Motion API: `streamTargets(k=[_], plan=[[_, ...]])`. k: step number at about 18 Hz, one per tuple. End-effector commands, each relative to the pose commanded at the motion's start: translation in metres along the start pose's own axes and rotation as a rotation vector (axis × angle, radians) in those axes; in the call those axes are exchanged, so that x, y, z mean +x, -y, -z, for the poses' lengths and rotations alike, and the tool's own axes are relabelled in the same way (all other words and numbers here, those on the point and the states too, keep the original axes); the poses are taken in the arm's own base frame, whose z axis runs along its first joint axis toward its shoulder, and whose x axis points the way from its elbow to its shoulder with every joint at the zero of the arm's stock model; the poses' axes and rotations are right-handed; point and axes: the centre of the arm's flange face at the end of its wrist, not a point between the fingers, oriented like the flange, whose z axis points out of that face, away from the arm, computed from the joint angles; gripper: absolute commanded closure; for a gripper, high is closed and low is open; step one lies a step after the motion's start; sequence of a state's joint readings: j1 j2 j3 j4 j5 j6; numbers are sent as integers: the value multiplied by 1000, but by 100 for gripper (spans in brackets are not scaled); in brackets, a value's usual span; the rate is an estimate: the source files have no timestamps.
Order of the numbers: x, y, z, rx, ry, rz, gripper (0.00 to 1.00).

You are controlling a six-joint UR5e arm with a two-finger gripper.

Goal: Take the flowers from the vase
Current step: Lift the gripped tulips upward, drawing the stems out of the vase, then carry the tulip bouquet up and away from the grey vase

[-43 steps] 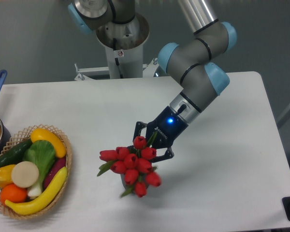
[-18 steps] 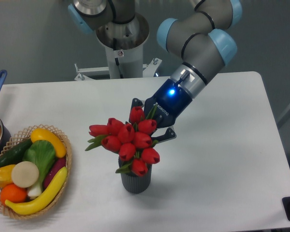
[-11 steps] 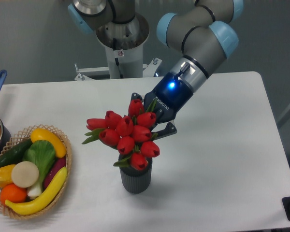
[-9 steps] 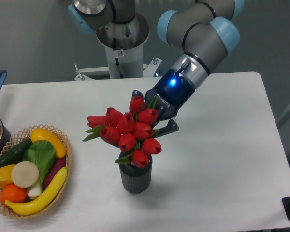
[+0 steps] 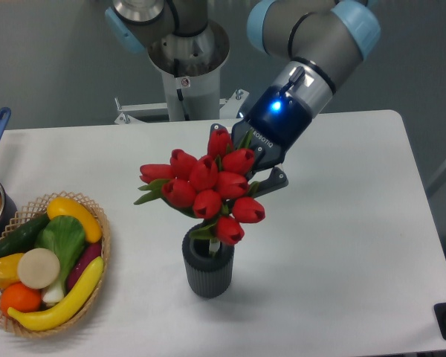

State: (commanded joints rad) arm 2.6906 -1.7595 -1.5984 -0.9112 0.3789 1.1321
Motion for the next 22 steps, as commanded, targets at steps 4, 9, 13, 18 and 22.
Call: streamTargets(k=[4, 9, 13, 18, 22], plan=[[0, 7, 16, 0, 30, 5, 81], [-13, 6, 63, -7, 118, 24, 81], [-35, -14, 114, -29, 221, 59, 79], [-54, -52, 151, -201, 352, 116, 79], [-67, -78, 172, -371, 438, 140, 79]])
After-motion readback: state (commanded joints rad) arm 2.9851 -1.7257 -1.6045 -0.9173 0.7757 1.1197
